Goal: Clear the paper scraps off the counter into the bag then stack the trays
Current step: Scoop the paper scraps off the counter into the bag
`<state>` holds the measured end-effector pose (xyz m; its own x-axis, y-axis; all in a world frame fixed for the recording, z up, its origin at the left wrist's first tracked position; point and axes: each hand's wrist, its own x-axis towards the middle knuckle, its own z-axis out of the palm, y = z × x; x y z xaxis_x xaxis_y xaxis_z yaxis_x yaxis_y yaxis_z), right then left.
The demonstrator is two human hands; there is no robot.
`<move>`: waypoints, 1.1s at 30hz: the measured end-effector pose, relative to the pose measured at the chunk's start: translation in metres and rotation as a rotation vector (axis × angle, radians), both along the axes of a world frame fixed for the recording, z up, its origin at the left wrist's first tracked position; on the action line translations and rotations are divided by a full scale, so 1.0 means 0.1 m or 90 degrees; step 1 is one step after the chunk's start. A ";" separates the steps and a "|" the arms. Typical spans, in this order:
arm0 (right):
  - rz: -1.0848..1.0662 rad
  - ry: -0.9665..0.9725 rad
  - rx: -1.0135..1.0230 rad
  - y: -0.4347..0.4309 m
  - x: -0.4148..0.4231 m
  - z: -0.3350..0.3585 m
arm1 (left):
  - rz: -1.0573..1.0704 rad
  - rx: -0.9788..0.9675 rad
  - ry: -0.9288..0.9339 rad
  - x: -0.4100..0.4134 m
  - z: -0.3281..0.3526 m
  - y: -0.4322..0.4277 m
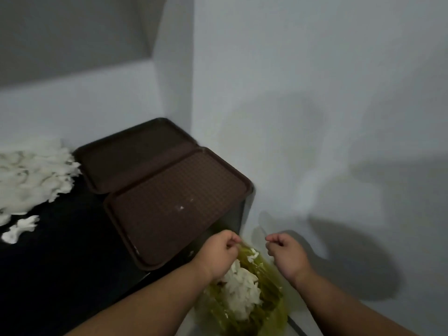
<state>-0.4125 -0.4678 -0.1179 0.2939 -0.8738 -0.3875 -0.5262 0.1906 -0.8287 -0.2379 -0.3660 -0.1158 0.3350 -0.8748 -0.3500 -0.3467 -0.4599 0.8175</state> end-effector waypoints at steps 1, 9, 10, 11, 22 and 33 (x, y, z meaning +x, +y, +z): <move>0.014 -0.009 -0.024 0.02 0.14 0.10 | 0.006 -0.018 -0.014 0.09 0.13 0.07; 0.149 -0.083 -0.145 0.44 1.52 0.85 | 0.197 -0.129 -0.081 1.23 1.05 1.00; 0.181 -0.087 -0.150 0.56 1.71 0.90 | 0.224 -0.134 -0.086 1.41 1.11 1.20; 0.213 -0.092 -0.150 0.70 1.91 0.96 | 0.249 -0.139 -0.100 1.59 1.16 1.40; 0.469 -0.117 -0.157 2.22 3.80 1.15 | 0.502 -0.088 -0.207 3.17 1.09 3.59; 0.655 0.030 -0.237 2.77 4.75 0.81 | 0.458 0.133 -0.335 3.85 0.69 4.36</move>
